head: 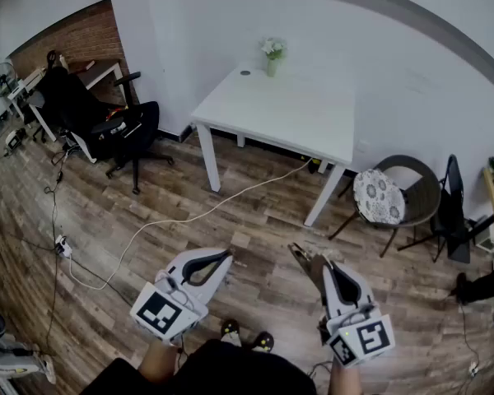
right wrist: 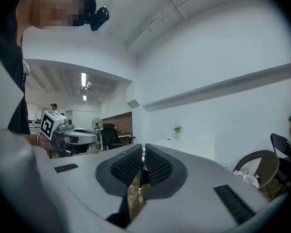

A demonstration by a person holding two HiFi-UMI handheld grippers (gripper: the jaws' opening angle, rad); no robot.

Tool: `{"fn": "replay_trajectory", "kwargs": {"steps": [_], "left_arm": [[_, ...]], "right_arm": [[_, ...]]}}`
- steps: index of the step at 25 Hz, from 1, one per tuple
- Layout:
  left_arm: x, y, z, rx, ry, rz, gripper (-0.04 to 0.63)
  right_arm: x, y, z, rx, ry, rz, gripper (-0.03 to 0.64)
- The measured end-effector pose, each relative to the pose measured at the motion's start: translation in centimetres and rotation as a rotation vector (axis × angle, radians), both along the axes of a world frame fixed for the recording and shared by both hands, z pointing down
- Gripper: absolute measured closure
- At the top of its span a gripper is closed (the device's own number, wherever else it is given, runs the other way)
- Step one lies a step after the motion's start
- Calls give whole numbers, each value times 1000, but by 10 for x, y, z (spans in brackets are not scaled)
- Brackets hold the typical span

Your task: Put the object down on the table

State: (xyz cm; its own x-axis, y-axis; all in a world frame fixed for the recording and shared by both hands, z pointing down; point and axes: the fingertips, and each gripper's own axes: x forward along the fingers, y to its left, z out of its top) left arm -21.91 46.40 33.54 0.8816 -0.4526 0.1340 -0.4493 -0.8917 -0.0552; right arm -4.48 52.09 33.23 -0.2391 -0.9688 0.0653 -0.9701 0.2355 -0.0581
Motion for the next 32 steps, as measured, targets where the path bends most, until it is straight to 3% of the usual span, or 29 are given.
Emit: {"fn": "replay_trajectory", "kwargs": {"steps": [17, 32], "left_arm": [[-11, -14, -3, 18, 16, 18, 595], [-47, -50, -3, 26, 49, 17, 595]], "right_arm": [[-13, -10, 1, -14, 13, 11, 598], [-38, -39, -5, 13, 12, 60, 598]]}}
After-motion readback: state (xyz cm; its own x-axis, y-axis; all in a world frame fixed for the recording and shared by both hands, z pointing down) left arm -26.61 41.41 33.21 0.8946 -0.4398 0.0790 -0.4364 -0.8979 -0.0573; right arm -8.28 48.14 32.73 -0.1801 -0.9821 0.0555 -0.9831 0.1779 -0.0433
